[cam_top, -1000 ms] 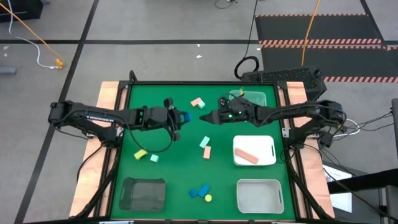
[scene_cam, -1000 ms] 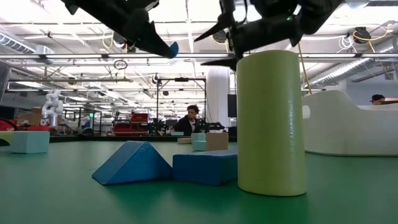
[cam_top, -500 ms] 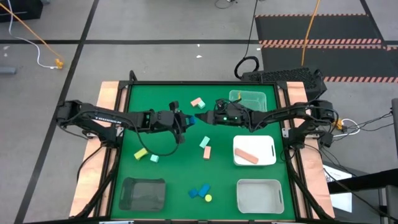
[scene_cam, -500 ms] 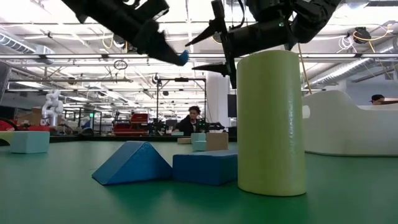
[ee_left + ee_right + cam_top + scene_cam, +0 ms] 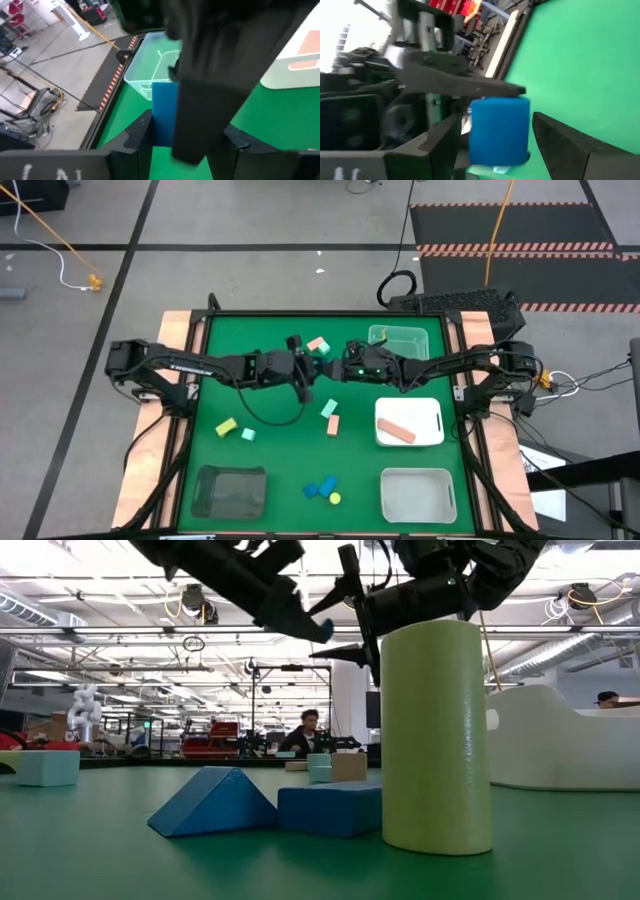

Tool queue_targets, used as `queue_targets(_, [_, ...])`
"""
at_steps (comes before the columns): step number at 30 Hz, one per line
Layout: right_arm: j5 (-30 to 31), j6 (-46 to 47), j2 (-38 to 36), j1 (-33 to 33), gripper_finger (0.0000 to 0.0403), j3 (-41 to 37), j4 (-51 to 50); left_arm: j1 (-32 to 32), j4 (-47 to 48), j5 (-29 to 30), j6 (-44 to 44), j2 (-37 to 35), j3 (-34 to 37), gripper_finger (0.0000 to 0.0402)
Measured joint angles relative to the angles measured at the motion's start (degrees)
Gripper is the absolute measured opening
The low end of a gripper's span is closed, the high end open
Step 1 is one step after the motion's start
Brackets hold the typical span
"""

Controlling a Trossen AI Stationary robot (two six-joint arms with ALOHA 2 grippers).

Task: Sort & place blocks by color
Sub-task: Put the top blue block into the gray bin

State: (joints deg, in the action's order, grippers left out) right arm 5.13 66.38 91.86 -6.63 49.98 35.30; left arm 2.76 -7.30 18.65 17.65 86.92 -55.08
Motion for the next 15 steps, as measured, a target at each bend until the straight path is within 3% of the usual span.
queue_targets(7, [0.8,-0.2,0.0,-0.4,0.0215,0.0,-0.3,-0.2,3.4,-0.6,0.2,4.0,-4.6,0.0136])
queue_targets(15, [0.7,-0.8,0.0,-0.4,0.0092,-0.1,-1.9,-0.3,4.2,-0.6,-0.2,3.5,-4.6,0.0146])
